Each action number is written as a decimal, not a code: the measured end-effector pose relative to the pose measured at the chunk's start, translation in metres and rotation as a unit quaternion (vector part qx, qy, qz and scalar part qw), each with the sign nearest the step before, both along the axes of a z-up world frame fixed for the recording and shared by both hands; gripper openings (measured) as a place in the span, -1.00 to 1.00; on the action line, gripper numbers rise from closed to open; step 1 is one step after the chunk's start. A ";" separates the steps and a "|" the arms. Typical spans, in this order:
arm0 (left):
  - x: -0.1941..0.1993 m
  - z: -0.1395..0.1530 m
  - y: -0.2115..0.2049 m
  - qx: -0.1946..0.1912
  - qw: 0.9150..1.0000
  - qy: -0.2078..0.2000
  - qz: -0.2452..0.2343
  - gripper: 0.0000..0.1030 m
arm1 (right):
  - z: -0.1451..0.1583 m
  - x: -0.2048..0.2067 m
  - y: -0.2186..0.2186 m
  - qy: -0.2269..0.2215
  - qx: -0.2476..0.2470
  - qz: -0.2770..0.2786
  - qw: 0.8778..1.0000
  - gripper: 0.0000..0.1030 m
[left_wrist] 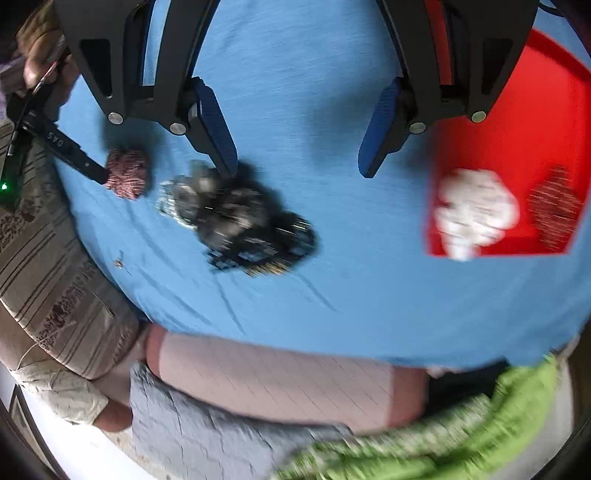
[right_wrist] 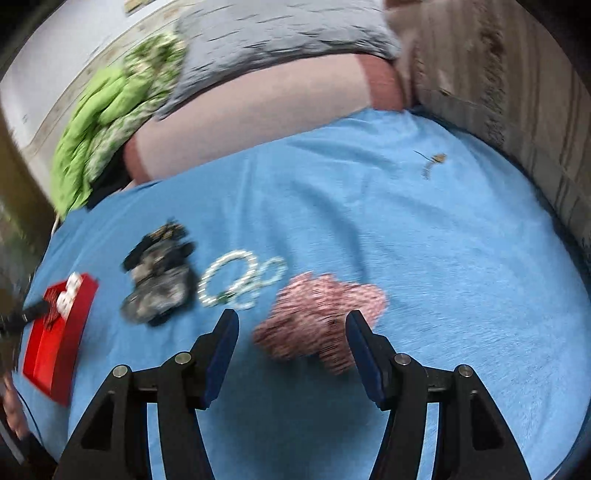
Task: Organize jewelry
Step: 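Grasp the grey sheer scrunchie with left tool while right tool grasps red plaid scrunchie, then lift both held scrunchies and carry them toward the red tray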
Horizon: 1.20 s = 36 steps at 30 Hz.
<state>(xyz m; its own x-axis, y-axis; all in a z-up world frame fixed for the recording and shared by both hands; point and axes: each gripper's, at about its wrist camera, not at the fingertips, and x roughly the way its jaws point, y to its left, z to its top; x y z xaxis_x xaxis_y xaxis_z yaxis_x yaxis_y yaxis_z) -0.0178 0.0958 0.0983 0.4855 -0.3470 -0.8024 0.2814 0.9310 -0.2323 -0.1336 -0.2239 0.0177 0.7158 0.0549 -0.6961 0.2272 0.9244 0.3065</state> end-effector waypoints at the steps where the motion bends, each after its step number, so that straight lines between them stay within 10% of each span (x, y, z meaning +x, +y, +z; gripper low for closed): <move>1: 0.004 -0.006 -0.011 -0.007 1.000 0.011 -0.004 0.30 | -0.003 0.002 -0.006 0.001 0.008 -0.003 1.000 0.26; 9: 0.033 -0.043 -0.070 -0.050 0.996 0.067 -0.034 0.31 | -0.015 0.012 -0.022 0.010 0.041 -0.011 0.999 0.28; 14: 0.045 -0.056 -0.095 -0.011 0.996 0.072 -0.044 0.30 | -0.025 0.014 -0.025 0.029 0.034 -0.023 0.999 0.28; 16: 0.047 -0.060 -0.097 -0.007 0.996 0.080 -0.040 -0.39 | -0.029 0.015 -0.028 0.036 0.040 -0.029 0.998 0.28; 19: 0.046 -0.063 -0.096 -0.002 0.995 0.086 -0.041 -0.58 | -0.034 0.017 -0.031 0.037 0.054 -0.030 0.997 0.22; 21: 0.041 -0.059 -0.089 -0.003 0.996 0.082 -0.040 -0.60 | -0.035 0.019 -0.030 0.034 0.061 -0.022 0.997 -0.44; 23: 0.031 -0.052 -0.078 -0.013 0.996 0.081 -0.038 -0.60 | -0.032 0.018 -0.026 0.025 0.062 -0.011 0.998 -0.69; 36: -0.043 -0.052 -0.015 0.022 0.997 0.067 -0.038 -0.39 | -0.017 -0.007 0.043 -0.010 0.069 0.103 0.992 -0.77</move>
<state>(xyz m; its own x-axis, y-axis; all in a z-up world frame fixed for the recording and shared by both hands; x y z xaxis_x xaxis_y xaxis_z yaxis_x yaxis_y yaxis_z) -0.0611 0.0809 0.0463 0.3460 -0.3413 -0.8739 0.3216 0.9182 -0.2313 -0.1406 -0.1812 0.0008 0.6926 0.2959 -0.6579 0.0305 0.8992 0.4365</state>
